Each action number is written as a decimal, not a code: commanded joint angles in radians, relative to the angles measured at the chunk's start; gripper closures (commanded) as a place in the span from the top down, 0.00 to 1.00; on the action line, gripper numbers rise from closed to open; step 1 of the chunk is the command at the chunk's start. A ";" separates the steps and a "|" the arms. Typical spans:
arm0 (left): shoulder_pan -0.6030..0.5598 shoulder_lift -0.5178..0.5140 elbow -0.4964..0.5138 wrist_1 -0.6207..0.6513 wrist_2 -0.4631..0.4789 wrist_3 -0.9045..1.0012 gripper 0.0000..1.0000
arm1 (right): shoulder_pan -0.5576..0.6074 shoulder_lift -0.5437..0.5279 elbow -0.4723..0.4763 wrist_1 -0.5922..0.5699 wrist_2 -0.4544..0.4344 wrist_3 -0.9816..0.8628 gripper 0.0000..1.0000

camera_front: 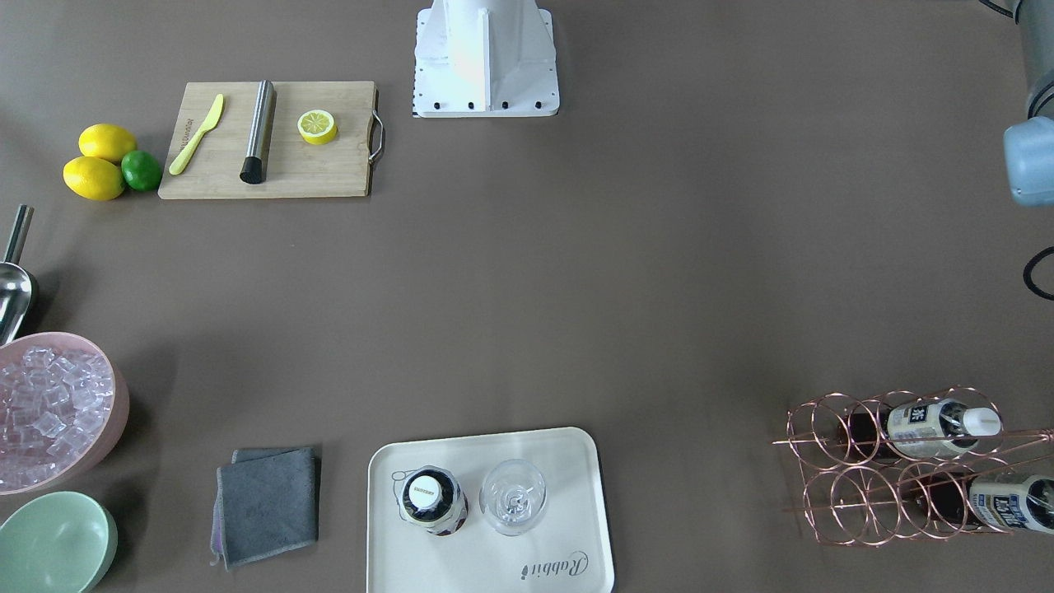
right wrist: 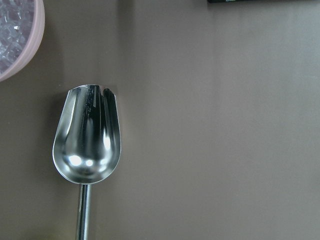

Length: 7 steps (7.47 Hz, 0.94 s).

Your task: Take tea from basket to plate

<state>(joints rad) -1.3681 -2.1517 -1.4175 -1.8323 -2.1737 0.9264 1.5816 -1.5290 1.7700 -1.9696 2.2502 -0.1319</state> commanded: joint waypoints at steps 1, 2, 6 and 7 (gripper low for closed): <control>0.000 -0.005 0.003 0.001 0.005 -0.001 0.97 | 0.001 -0.002 -0.003 0.000 0.000 -0.001 1.00; 0.000 -0.004 0.000 -0.001 0.005 -0.004 0.98 | 0.001 -0.007 -0.009 -0.002 -0.001 0.000 1.00; 0.001 -0.002 -0.004 -0.001 0.005 -0.015 0.98 | 0.009 -0.040 -0.049 0.000 -0.001 -0.002 1.00; 0.006 0.001 -0.015 -0.002 -0.001 -0.079 0.98 | 0.011 -0.040 -0.070 0.000 0.000 -0.002 1.00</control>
<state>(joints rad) -1.3672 -2.1535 -1.4224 -1.8333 -2.1694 0.9100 1.5881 -1.5675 1.7307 -1.9697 2.2489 -0.1334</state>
